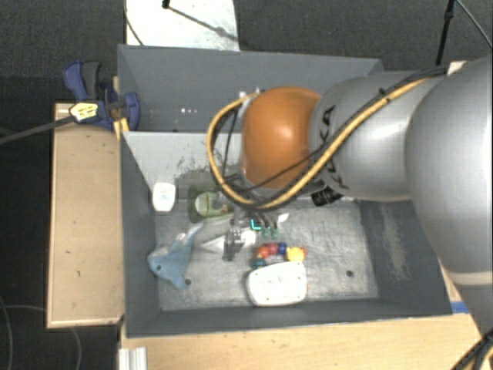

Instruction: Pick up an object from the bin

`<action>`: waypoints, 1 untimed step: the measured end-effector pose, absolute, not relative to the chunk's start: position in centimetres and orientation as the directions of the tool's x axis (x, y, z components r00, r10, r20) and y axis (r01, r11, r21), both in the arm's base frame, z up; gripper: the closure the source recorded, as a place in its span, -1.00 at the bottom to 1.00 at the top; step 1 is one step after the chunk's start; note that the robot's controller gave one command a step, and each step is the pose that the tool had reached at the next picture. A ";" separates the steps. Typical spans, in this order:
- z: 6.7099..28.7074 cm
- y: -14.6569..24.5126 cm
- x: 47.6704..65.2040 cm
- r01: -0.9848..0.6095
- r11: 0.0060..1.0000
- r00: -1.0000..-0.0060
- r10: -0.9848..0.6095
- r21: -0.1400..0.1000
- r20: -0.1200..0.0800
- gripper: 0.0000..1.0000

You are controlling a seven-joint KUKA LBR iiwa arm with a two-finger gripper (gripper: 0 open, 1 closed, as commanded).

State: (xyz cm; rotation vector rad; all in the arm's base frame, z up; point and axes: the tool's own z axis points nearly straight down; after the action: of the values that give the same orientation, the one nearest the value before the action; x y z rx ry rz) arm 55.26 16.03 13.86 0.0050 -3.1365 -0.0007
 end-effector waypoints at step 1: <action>14.2 16.0 55.5 0.000 1.000 -1.000 0.000 0.002 -0.002 -1.00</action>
Offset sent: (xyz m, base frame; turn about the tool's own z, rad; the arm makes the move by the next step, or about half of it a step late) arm -0.0054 -0.0213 -0.0686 -0.3381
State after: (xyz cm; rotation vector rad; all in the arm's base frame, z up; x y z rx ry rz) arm 55.47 15.98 14.23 -0.0003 -3.1438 -0.0024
